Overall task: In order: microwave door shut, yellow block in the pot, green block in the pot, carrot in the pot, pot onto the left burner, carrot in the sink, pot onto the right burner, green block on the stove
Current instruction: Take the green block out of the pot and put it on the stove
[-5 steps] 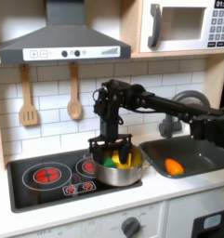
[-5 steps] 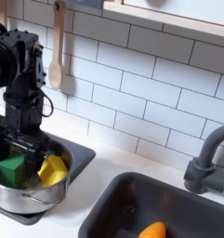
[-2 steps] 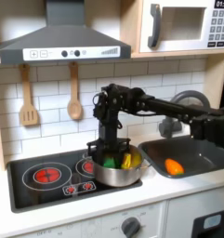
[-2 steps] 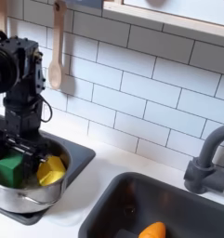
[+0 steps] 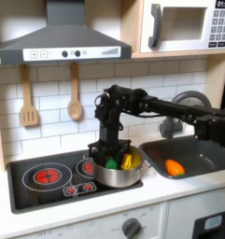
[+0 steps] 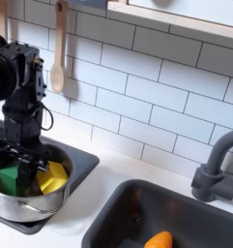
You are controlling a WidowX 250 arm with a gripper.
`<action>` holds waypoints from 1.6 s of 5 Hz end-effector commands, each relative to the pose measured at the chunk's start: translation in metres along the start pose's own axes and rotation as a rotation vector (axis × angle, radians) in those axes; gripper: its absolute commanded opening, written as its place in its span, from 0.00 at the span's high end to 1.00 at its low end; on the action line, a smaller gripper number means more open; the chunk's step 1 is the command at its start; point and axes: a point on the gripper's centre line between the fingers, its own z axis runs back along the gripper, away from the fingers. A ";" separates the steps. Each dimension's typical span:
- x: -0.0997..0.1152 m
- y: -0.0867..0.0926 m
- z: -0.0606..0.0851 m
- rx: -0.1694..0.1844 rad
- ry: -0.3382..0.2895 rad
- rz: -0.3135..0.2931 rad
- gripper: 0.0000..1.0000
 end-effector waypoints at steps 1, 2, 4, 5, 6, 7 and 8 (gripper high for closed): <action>0.002 -0.002 0.015 -0.021 0.005 -0.018 1.00; 0.002 0.001 0.030 -0.025 0.005 -0.024 1.00; 0.000 0.017 0.063 0.002 -0.043 0.003 1.00; -0.005 0.032 0.065 0.020 -0.032 0.049 1.00; -0.014 0.053 0.063 0.016 -0.025 0.110 1.00; -0.018 0.071 0.063 0.021 -0.027 0.152 1.00; -0.024 0.090 0.068 0.034 -0.040 0.194 1.00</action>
